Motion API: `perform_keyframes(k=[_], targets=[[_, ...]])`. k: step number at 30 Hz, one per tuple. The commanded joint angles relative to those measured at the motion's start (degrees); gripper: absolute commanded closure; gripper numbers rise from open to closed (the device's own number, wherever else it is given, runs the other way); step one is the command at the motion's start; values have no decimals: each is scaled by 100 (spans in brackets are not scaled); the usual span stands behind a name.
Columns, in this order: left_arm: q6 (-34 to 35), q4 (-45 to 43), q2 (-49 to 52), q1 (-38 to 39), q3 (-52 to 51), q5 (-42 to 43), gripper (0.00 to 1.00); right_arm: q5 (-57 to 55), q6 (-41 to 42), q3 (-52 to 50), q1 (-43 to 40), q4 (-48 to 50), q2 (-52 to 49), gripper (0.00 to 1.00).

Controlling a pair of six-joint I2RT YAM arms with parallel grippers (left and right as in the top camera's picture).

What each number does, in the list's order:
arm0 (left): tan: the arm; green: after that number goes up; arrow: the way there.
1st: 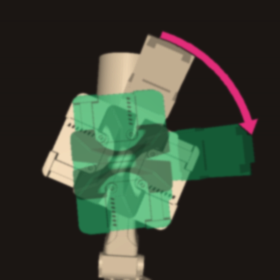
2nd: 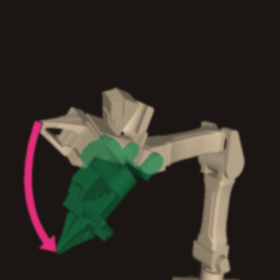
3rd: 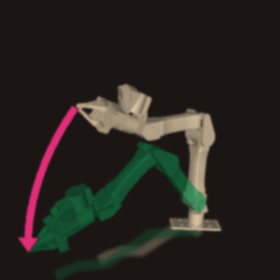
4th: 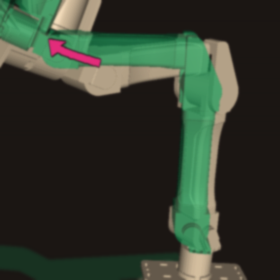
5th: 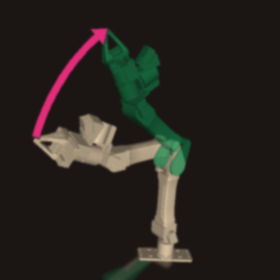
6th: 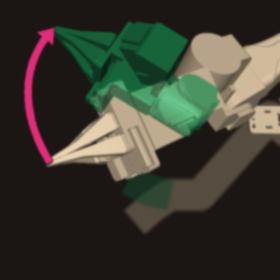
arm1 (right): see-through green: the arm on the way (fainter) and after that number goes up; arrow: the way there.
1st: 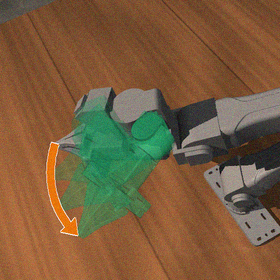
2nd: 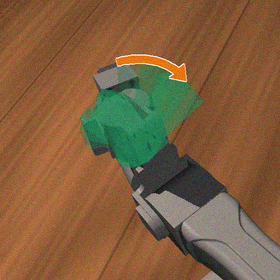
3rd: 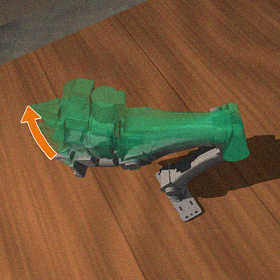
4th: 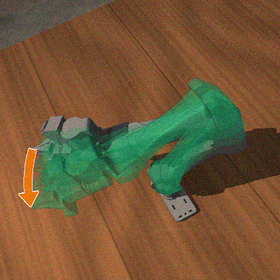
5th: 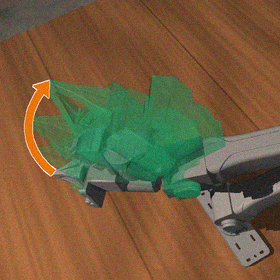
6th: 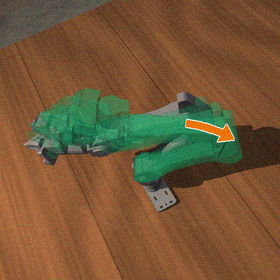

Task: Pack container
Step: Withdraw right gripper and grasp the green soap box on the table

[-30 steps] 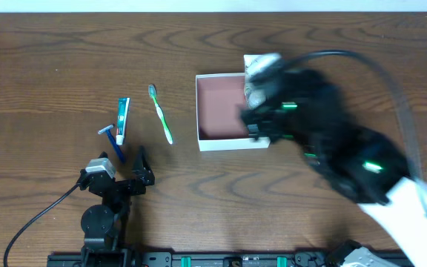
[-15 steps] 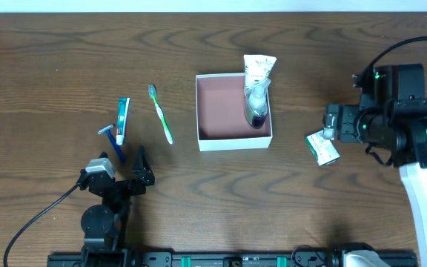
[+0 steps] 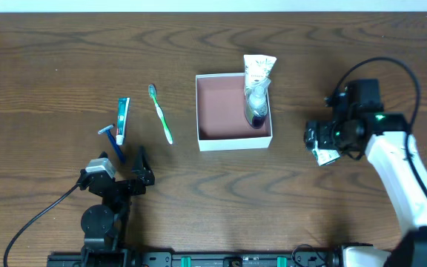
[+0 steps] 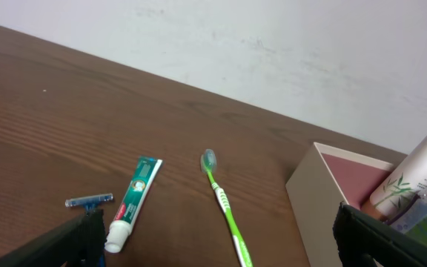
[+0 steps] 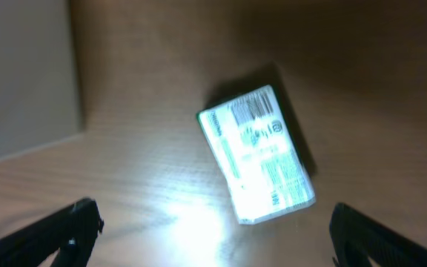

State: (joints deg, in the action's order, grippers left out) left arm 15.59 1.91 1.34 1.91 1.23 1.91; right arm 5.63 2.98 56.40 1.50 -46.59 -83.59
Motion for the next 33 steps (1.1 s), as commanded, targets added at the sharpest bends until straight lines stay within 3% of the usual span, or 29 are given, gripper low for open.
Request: perform_keyframes(k=[1, 14, 19, 23, 31, 33], targets=[[-55, 219, 2, -28, -101, -149, 2, 20, -542, -343, -48, 448, -262, 1], [-52, 219, 2, -28, -101, -149, 2, 39, -1202, -743, -48, 1373, -957, 1], [-52, 219, 2, -28, -101, -149, 2, 39, -1209, -748, -48, 1443, -1287, 8], [-52, 219, 2, -28, -101, -149, 2, 42, -1204, -750, -48, 1423, -1515, 18], [-52, 219, 2, -28, -101, -149, 2, 44, -1113, -750, -48, 1427, -1628, 56], [-52, 219, 2, -28, -101, -149, 2, 42, -1043, -750, -48, 1436, -1628, 57]])
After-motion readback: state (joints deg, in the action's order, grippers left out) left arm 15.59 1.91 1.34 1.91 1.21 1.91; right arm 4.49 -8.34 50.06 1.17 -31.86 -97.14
